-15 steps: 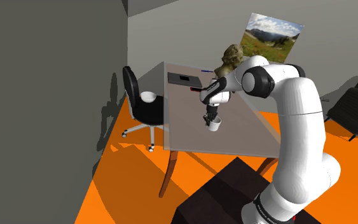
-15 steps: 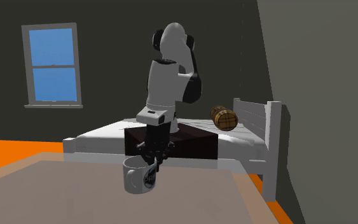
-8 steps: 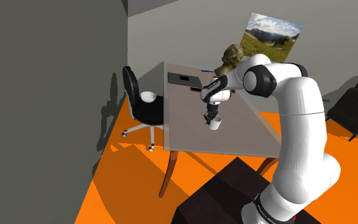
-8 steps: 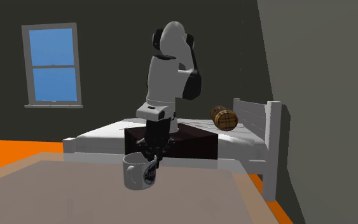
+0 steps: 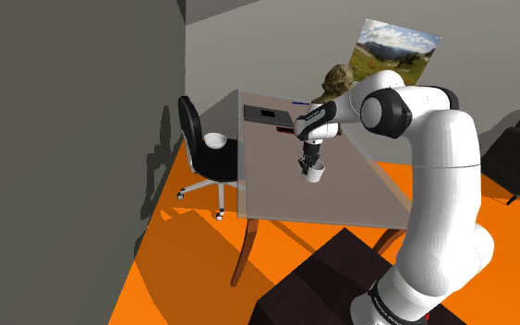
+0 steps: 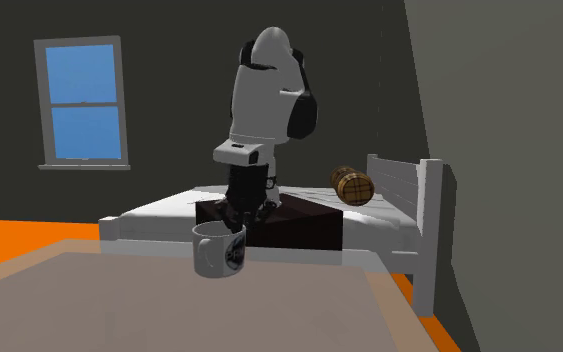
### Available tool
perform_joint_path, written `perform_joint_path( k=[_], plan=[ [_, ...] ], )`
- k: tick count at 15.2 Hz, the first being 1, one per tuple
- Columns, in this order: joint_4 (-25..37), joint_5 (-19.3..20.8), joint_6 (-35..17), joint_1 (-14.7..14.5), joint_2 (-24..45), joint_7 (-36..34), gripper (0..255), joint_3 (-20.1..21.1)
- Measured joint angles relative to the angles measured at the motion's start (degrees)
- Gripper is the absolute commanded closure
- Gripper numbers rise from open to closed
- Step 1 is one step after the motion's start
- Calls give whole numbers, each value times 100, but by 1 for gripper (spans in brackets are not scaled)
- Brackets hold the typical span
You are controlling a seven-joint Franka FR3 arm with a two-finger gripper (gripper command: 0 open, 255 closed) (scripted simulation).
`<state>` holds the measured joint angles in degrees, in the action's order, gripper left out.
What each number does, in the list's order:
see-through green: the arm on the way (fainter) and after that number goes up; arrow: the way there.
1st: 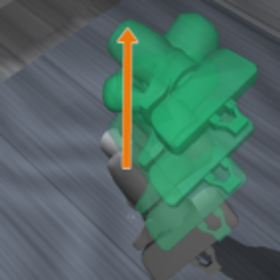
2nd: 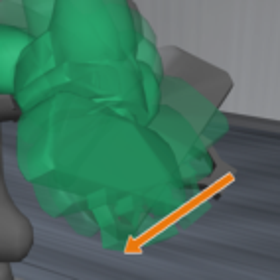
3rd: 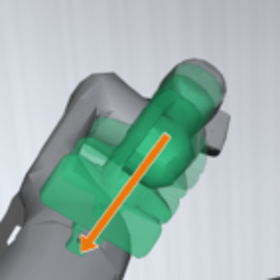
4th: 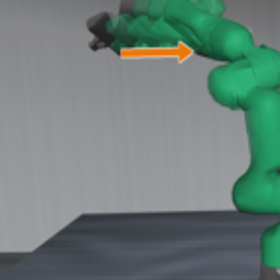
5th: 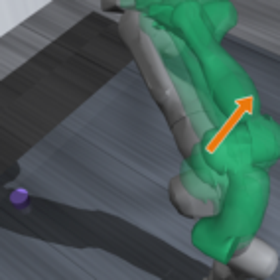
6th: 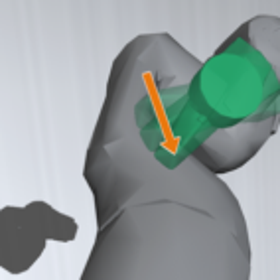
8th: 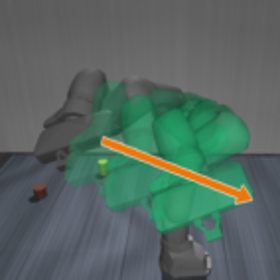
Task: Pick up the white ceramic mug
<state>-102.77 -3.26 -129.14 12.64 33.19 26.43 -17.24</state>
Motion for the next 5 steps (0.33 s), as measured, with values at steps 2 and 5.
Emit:
perform_joint_path(
  k=[2,5],
  plan=[
    [16,24,104,-15,-90,-6,255,-18],
    [22,60,244,-38,-228,-16,255,-44]
  ],
)
